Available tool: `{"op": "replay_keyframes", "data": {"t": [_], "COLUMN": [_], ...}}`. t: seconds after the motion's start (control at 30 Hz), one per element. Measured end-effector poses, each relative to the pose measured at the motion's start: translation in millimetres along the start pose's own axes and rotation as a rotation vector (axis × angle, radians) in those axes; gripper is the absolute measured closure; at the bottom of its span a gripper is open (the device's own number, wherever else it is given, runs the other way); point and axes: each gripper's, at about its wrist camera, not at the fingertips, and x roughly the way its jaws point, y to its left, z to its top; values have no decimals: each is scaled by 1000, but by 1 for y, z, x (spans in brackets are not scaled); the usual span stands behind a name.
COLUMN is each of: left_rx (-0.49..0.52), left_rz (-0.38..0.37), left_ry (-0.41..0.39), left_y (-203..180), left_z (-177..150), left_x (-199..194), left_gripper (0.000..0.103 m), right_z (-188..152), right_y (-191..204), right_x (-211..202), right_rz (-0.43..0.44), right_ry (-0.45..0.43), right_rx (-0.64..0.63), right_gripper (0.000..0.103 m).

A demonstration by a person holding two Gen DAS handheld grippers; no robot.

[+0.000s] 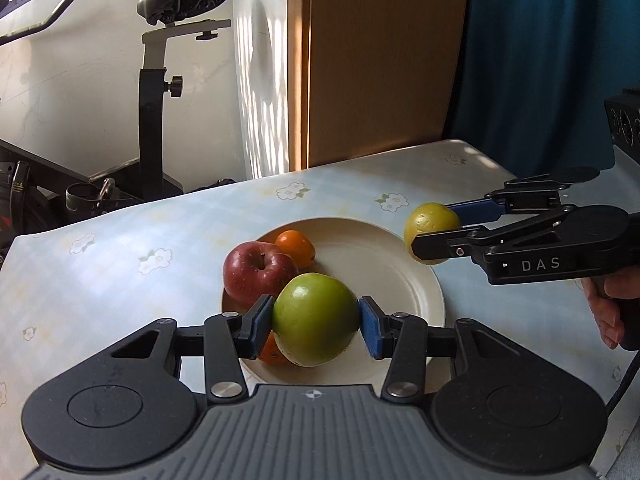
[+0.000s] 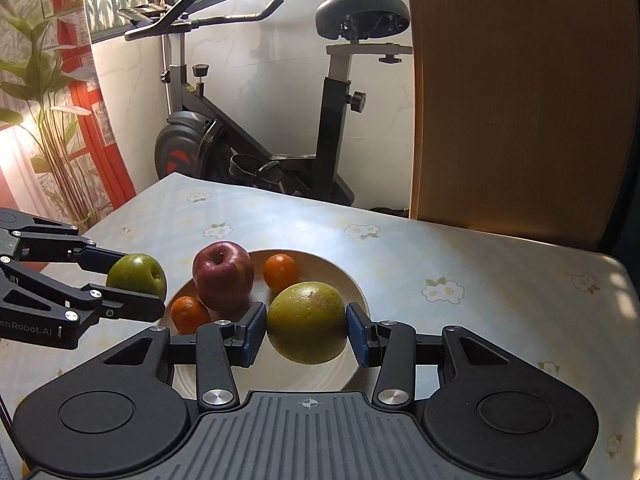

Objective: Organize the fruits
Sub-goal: 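Carry the green apple onto the plate with the right gripper while the left carries the lemon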

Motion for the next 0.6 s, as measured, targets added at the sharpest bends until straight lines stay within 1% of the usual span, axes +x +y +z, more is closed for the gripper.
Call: {"op": "replay_keyframes", "data": {"t": [0.07,0.17,0.3,0.6], "left_rx": [-3,12,32,11], "left_rz": [-17,-41,-53,-34], "left_ry": [28,51,100,160], "left_y": [-2,-6,-8,-1], "left_z": [-3,-8,-17,-32], "left_x": [14,24,35,46], "left_gripper": [54,54,54,54], "right_z": [1,3,7,14], "right_y": [-3,-9,-13,-13], "right_x": [13,29,52,92], "right_rz": [19,43,45,35], "right_ry": [13,24,51,65], "right_rx": [-7,-9,-27,-30], "right_gripper": [63,63,63,63]}}
